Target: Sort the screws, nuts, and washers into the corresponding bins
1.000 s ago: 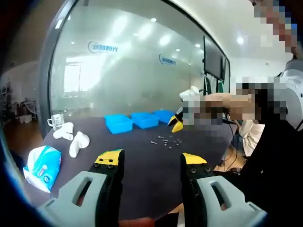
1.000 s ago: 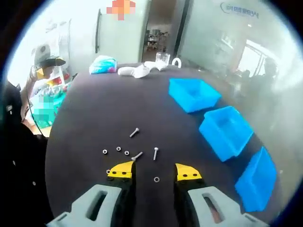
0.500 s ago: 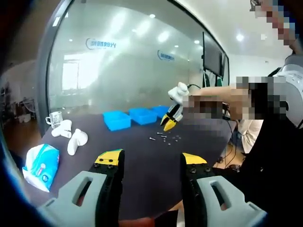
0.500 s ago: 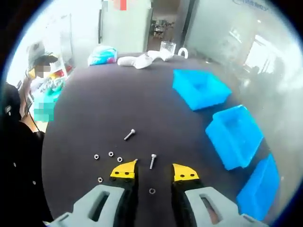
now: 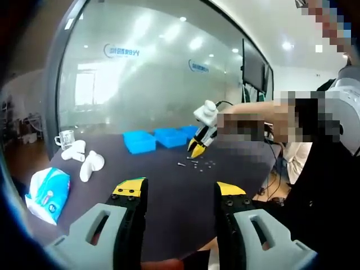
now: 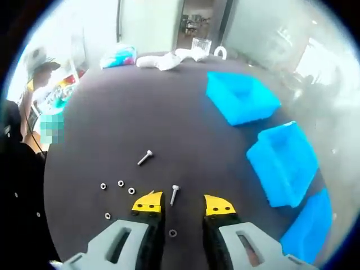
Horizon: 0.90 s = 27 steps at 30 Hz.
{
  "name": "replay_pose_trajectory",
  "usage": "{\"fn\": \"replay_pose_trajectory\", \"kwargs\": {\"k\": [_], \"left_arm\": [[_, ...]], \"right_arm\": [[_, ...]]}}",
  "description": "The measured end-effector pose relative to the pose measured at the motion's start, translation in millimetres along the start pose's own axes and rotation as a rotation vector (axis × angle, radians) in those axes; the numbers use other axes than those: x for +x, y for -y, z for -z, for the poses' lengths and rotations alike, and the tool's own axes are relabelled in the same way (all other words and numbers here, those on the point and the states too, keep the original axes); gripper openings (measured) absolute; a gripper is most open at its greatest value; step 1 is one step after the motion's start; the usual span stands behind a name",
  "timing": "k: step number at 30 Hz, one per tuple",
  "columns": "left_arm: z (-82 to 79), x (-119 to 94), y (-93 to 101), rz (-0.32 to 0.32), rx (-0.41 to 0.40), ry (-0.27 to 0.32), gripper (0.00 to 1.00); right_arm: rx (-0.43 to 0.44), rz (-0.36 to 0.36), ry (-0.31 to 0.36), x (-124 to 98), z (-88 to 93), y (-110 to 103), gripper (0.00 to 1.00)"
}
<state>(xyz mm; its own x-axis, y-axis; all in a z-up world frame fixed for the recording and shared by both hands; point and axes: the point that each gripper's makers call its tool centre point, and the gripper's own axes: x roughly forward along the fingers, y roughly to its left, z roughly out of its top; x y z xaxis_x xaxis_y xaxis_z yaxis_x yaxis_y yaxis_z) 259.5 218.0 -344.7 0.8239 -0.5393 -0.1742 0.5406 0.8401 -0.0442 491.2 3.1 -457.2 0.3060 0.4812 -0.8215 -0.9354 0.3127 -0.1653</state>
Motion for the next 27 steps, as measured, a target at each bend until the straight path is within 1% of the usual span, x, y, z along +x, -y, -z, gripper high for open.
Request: {"fn": "replay_pose_trajectory", "kwargs": {"k": [3,7,10,15,21,25,27], "left_arm": [[1.0,-1,-0.5,-0.004,0.000,-0.002,0.47],[2.4,-3,-1.7,-0.008,-0.008,0.001,0.47],[4.6,-5,-3.1,-0.014,-0.011,-0.001,0.47],[9.8,-4,-4.7,-0.020,-0.031,0.003,0.47],[10.4,-4,-2.6,-0.013,-0.034,0.005,0.47],[10.6,-4,-3.0,-0.014,-0.038,0.008,0.47],[10.6,-4,-2.9,-0.014,-0.038,0.009,0.47]], "right_arm": [[-0.003,-0.005,-0.014,4,0.4,-1,0.19],[-0.004,-0.015,-0.026,7,0.7,-3,0.19],[-0.017,-0.010,-0.035,10,1.6,-2,0.18],[0.006,-0.031,-0.043,11,2.1,-4,0.15],[0.035,-0.087,-0.064,12,3.2,-11,0.05],[0.036,-0.092,-0.078,12,3.1,-12,0.04],[0.042,-0.098,-0.081,12,3.2,-14,0.01]]}}
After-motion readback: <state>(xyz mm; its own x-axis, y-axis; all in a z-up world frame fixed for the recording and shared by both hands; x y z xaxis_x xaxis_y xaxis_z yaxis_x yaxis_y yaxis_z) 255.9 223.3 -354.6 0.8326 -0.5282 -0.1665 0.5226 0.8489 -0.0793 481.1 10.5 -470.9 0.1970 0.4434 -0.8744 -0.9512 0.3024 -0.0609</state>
